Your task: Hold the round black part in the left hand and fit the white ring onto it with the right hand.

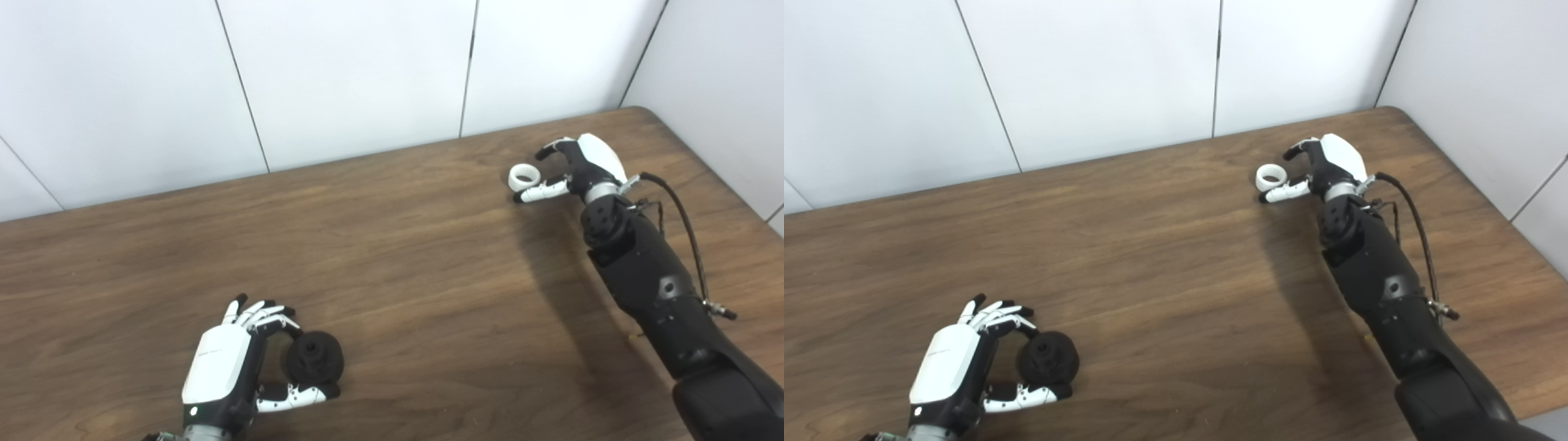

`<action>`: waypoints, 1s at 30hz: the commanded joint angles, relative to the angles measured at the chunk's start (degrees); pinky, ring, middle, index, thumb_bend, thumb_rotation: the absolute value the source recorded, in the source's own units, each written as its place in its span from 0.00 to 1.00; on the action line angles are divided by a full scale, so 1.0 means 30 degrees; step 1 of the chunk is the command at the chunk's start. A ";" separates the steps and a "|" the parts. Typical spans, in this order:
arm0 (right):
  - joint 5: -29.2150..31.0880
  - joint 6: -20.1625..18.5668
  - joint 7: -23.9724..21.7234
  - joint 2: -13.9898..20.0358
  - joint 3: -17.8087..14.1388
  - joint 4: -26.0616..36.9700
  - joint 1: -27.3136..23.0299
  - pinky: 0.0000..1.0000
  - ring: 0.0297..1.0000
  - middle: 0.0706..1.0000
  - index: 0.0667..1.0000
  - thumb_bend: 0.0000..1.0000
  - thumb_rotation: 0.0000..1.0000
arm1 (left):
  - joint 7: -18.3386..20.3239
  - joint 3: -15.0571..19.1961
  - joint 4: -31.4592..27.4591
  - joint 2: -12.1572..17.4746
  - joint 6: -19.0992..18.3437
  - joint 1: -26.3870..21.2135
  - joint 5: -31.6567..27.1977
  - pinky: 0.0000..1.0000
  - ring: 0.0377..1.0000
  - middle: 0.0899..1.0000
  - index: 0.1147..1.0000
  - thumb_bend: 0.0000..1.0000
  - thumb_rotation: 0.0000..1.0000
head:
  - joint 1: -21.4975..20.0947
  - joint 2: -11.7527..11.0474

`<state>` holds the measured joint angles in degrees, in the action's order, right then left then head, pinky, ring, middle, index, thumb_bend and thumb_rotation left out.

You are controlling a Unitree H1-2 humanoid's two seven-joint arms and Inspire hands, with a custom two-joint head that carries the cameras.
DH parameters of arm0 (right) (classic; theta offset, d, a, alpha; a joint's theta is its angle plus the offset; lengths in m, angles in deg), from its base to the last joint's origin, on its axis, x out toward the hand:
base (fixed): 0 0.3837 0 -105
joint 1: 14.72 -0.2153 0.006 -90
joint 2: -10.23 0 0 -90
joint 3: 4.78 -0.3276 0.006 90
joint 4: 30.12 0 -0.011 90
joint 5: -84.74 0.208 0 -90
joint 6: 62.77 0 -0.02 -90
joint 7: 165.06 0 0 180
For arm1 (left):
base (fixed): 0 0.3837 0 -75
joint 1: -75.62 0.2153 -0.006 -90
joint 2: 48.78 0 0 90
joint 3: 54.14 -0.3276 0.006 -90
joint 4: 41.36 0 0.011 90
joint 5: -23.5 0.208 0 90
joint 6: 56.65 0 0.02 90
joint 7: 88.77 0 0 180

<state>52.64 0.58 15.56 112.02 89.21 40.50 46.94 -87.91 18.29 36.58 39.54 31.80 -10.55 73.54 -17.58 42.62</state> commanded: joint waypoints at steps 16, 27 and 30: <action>-0.0427 -0.0037 0.0117 0.0247 -0.0025 0.0091 -0.0929 1.00 0.98 0.91 0.67 0.87 0.27 | 0.0269 0.0059 -0.0079 0.0292 -0.0200 0.0286 0.0281 1.00 0.86 0.74 0.42 0.52 0.06 | 0.0134 0.0106; -0.0333 -0.0042 0.0212 0.0168 -0.0165 0.0171 -0.0729 1.00 0.98 0.90 0.66 0.87 0.27 | 0.0341 0.0114 -0.0194 0.0327 -0.0281 0.0356 0.0303 1.00 0.86 0.74 0.42 0.52 0.06 | 0.0030 0.0082; -0.0363 -0.0030 0.0193 0.0178 -0.0089 0.0203 -0.0765 1.00 0.98 0.90 0.65 0.87 0.28 | 0.0460 0.0107 -0.0274 0.0321 -0.0372 0.0360 0.0335 1.00 0.86 0.74 0.42 0.52 0.06 | 0.0030 0.0082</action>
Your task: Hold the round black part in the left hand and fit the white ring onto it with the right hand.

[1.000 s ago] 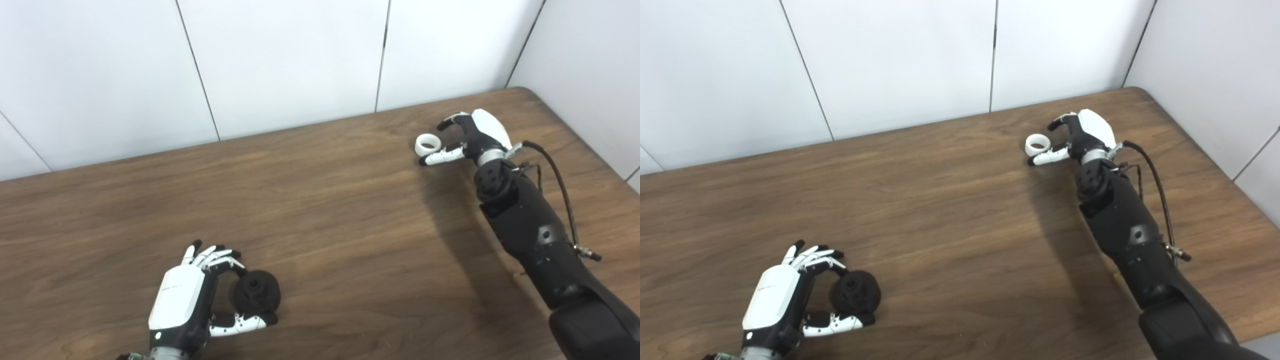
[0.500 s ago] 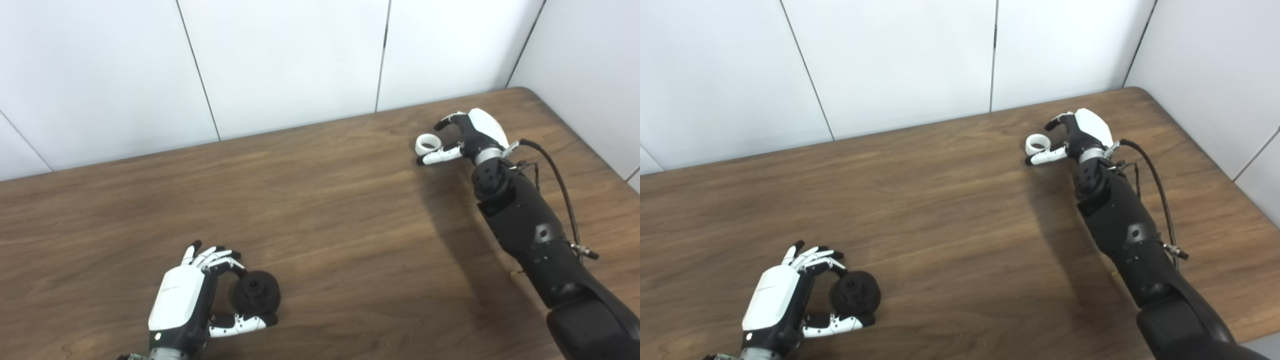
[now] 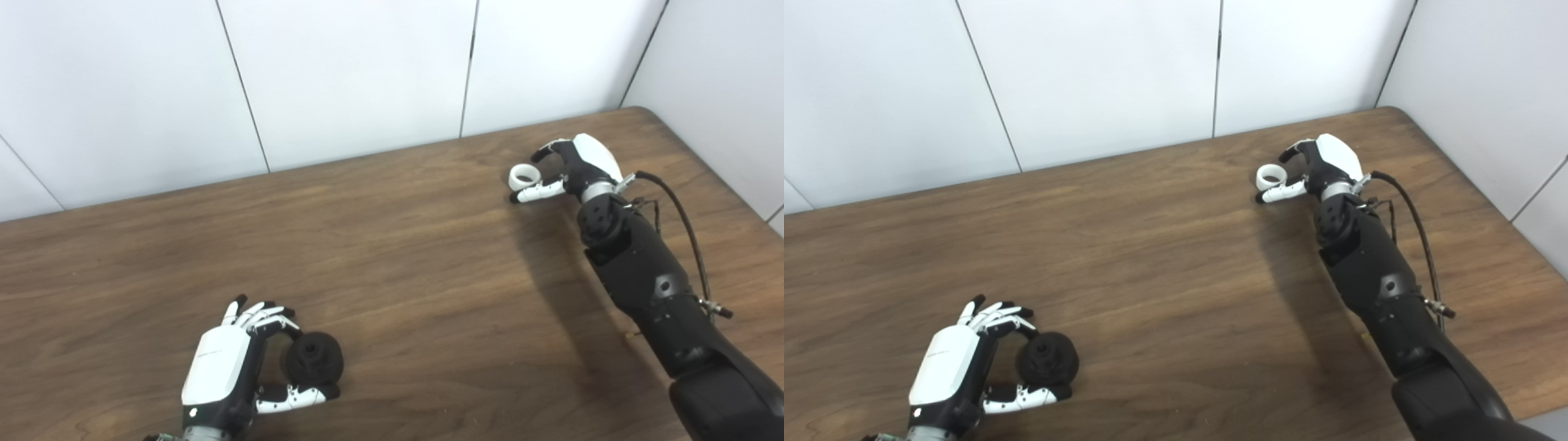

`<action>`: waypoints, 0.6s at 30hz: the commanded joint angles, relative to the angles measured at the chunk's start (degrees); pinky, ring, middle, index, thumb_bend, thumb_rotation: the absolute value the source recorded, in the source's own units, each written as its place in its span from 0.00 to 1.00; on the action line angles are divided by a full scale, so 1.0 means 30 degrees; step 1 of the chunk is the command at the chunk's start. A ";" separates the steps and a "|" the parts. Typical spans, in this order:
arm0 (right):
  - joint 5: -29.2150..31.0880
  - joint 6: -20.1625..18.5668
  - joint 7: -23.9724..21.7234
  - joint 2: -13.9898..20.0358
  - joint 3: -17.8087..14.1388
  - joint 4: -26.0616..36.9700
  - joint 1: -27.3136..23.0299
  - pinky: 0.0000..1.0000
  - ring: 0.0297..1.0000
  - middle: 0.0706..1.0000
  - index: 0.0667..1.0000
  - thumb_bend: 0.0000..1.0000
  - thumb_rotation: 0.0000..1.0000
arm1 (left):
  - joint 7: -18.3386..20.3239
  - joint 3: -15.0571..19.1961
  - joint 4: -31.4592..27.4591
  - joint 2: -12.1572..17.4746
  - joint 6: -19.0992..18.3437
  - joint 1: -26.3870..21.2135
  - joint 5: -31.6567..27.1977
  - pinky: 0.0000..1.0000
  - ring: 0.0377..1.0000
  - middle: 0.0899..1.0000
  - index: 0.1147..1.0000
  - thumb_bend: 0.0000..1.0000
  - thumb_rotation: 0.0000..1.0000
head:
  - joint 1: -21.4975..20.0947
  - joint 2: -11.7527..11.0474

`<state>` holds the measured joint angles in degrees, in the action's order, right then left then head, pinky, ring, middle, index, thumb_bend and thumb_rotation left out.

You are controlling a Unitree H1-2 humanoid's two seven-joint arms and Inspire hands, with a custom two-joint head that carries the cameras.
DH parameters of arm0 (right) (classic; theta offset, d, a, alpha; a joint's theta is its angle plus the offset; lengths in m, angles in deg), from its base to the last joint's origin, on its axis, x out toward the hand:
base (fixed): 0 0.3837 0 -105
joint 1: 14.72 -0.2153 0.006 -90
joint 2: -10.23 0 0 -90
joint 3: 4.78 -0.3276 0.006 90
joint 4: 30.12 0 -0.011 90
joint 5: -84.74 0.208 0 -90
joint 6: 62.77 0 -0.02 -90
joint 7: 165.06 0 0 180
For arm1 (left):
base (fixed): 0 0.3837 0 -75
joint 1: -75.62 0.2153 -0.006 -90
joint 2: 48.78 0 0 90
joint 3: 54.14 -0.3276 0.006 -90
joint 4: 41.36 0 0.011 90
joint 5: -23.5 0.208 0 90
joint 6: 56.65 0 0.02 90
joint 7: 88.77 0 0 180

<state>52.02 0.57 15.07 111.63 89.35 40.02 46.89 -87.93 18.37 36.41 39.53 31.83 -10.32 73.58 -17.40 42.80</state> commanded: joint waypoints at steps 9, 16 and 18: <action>-0.0061 0.0001 0.0329 0.0316 -0.0167 0.0261 -0.0836 1.00 0.98 0.89 0.64 0.84 0.25 | 0.0504 0.0072 -0.0352 0.0270 -0.0463 0.0312 0.0414 1.00 0.86 0.74 0.42 0.52 0.06 | 0.0019 0.0147; 0.0167 -0.0080 0.0142 0.0076 -0.0641 0.0025 -0.0875 1.00 0.98 0.88 0.62 0.82 0.23 | 0.0458 0.0108 -0.0382 0.0272 -0.0417 0.0304 0.0326 1.00 0.86 0.74 0.42 0.52 0.06 | 0.0042 0.0192; 0.0142 -0.0082 0.0052 0.0025 -0.0755 0.0042 -0.0860 1.00 0.98 0.88 0.62 0.82 0.23 | 0.0433 0.0106 -0.0371 0.0283 -0.0401 0.0305 0.0361 1.00 0.85 0.74 0.42 0.52 0.06 | 0.0001 0.0213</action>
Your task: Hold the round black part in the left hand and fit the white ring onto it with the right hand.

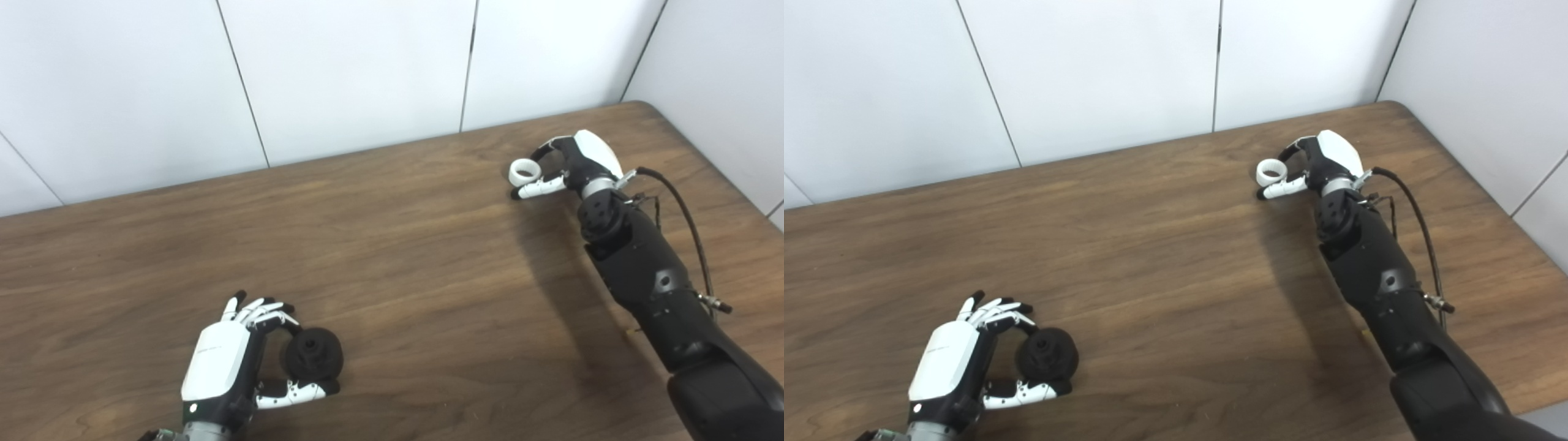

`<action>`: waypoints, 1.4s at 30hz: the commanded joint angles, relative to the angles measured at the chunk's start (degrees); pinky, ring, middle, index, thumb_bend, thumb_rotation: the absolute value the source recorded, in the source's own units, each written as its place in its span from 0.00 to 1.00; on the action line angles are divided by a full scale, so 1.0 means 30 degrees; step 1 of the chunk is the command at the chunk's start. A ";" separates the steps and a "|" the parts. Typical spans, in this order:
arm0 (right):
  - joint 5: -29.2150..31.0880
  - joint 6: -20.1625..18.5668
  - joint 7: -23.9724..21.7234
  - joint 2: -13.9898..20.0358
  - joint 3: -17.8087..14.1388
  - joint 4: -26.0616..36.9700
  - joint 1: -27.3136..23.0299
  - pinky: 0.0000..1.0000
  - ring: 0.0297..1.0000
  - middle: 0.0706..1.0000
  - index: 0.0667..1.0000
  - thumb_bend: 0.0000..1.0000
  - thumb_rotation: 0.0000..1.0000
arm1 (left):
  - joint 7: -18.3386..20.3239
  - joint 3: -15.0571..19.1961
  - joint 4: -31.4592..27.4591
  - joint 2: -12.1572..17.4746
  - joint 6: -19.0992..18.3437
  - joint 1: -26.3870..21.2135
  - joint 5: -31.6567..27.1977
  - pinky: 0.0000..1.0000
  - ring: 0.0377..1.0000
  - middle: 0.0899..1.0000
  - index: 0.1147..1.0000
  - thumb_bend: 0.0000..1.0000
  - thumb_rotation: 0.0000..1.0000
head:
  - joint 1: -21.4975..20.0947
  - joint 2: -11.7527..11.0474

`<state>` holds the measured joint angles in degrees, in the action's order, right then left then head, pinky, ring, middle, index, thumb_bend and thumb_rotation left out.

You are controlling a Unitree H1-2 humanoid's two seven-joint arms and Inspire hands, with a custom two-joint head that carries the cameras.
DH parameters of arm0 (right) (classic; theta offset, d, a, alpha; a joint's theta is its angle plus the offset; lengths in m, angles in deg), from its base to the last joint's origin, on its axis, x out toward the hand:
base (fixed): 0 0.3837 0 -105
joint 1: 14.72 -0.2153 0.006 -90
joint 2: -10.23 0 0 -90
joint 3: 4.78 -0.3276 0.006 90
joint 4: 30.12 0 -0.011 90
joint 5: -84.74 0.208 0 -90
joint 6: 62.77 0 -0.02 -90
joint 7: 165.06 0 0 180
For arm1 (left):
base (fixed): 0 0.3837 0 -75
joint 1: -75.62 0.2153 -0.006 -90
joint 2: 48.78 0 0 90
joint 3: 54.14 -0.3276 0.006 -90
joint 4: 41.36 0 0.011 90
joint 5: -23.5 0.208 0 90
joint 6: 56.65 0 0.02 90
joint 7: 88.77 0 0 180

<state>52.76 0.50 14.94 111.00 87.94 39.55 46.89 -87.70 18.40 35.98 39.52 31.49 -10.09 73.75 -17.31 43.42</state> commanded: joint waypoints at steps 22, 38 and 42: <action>0.0048 -0.0036 0.0022 0.0195 -0.0179 0.0451 -0.0812 1.00 0.97 0.86 0.46 0.56 0.16 | 0.0447 0.0051 -0.0273 0.0214 -0.0376 0.0164 0.0368 1.00 0.85 0.74 0.42 0.52 0.06 | 0.0003 0.0139; -0.0033 -0.0053 -0.0019 0.0101 -0.0190 0.0293 -0.1117 0.99 0.96 0.86 0.46 0.52 0.15 | 0.0483 0.0050 -0.0280 0.0171 -0.0426 0.0120 0.0340 1.00 0.85 0.73 0.42 0.52 0.06 | 0.0043 0.0178; -0.0015 -0.0055 -0.0032 0.0047 -0.0262 0.0248 -0.1134 0.99 0.97 0.86 0.46 0.52 0.15 | 0.0496 0.0046 -0.0287 0.0174 -0.0419 0.0120 0.0328 1.00 0.85 0.74 0.42 0.52 0.06 | 0.0041 0.0198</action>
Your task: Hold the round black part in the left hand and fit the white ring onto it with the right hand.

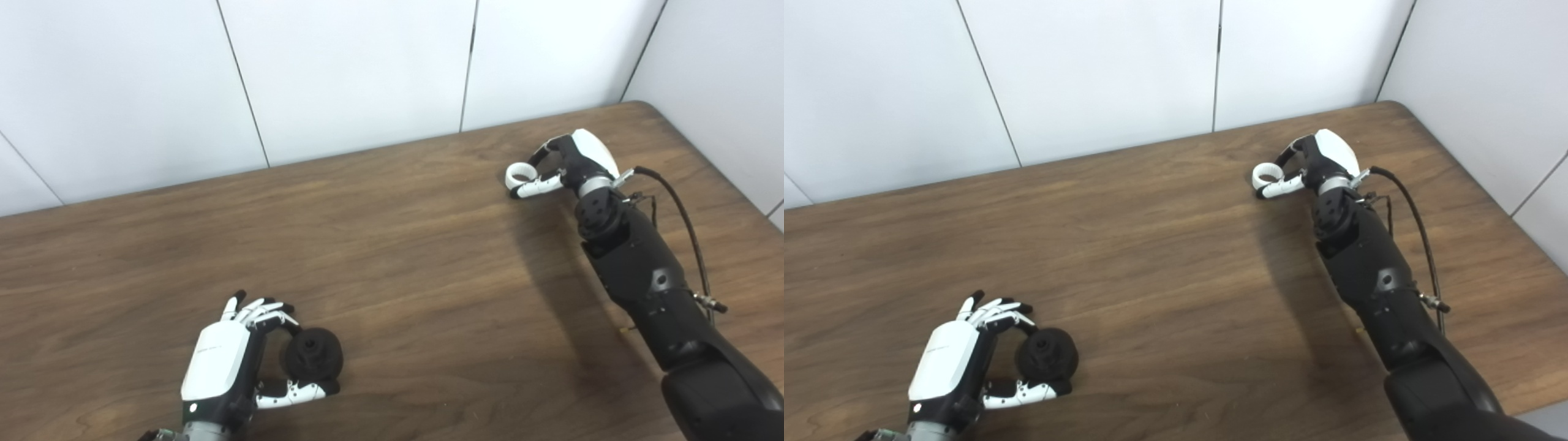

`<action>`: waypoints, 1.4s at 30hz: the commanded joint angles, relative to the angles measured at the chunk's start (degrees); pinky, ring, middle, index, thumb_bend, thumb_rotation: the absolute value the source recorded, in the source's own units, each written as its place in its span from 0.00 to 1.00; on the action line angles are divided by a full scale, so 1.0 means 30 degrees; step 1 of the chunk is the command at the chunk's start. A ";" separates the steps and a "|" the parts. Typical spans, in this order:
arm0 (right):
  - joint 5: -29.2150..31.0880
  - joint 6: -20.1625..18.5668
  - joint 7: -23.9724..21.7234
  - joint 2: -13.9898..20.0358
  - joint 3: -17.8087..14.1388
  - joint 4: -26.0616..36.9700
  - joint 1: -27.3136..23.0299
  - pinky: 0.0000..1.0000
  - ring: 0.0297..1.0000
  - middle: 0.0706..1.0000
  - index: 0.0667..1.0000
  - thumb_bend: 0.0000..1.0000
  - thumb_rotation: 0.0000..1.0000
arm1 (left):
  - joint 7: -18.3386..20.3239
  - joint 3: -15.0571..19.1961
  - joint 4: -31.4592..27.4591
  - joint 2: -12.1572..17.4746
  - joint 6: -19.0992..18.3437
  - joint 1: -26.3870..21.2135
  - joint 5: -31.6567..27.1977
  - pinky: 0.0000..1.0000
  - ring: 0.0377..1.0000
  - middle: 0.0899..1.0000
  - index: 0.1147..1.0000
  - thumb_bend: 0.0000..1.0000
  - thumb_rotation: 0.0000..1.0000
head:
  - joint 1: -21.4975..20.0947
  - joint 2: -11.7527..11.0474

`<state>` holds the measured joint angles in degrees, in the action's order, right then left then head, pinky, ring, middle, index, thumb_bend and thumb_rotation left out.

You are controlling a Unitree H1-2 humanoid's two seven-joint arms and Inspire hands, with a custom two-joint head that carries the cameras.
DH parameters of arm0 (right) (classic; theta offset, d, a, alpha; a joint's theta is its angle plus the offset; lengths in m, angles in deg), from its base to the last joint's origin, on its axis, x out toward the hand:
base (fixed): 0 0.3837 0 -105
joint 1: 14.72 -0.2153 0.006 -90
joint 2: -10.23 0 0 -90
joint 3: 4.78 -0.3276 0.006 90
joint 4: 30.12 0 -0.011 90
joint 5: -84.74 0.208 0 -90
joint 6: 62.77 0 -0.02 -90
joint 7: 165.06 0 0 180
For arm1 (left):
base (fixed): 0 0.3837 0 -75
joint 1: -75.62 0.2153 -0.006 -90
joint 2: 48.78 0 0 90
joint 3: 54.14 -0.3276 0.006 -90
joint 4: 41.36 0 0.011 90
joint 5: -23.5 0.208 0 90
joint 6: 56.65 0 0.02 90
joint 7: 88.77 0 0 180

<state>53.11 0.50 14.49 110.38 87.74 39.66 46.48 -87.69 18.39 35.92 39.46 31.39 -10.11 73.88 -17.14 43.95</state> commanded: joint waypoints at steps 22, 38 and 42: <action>0.0652 0.0750 0.1430 0.0336 -0.0015 0.1122 -0.0186 0.94 0.92 0.78 0.45 0.52 0.13 | 0.0340 -0.0033 -0.0164 -0.0003 -0.0412 0.0063 0.0447 1.00 0.85 0.73 0.42 0.52 0.06 | 0.0124 -0.0162; -0.0843 -0.0059 -0.2384 -0.0039 0.1542 0.6559 0.1307 0.91 0.89 0.78 0.45 0.52 0.14 | 0.0483 -0.0092 -0.0261 -0.0219 -0.0485 0.0084 0.0661 1.00 0.85 0.73 0.42 0.52 0.05 | 0.0795 -0.0177; -0.0646 -0.0058 -0.3707 -0.0444 0.1438 0.8018 0.1705 0.89 0.91 0.78 0.45 0.52 0.13 | 0.0392 -0.0178 -0.0194 -0.0362 -0.0500 0.0058 0.0739 1.00 0.85 0.73 0.42 0.52 0.05 | 0.1162 -0.0186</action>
<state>51.58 0.32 4.09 109.04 92.55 60.85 53.24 -87.03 18.23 35.44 38.24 30.23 -10.10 75.24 -13.71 43.33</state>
